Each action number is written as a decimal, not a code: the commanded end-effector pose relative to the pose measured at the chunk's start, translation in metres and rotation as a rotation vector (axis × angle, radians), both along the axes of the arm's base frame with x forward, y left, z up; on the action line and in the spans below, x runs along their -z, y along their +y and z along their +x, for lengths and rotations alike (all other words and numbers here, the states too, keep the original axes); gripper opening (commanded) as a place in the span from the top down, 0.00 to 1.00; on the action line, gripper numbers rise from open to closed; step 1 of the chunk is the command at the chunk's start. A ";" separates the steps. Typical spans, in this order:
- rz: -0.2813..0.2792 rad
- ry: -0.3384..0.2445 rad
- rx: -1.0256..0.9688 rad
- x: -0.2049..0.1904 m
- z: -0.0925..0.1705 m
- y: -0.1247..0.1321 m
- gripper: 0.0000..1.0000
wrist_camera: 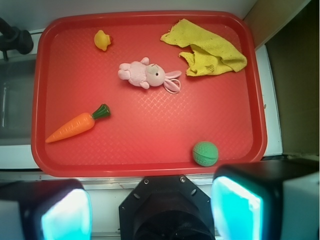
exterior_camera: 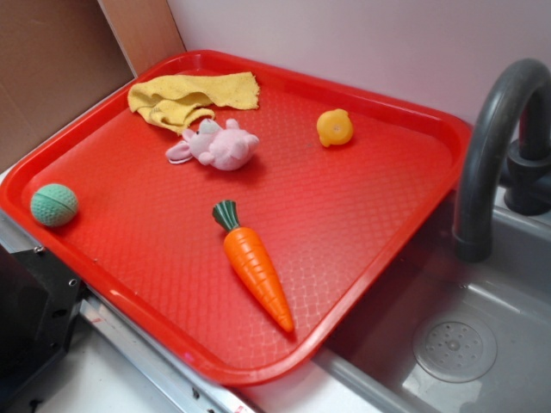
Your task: Grab the carrot.
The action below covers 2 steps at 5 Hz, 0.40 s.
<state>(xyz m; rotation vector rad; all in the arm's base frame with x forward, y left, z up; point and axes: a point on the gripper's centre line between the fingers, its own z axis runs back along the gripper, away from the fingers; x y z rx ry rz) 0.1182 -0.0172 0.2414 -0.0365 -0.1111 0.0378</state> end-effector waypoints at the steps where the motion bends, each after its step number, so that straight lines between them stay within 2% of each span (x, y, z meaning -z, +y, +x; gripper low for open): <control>1: 0.000 0.000 0.000 0.000 0.000 0.000 0.00; 2: -0.007 -0.027 0.208 0.007 0.015 0.000 0.00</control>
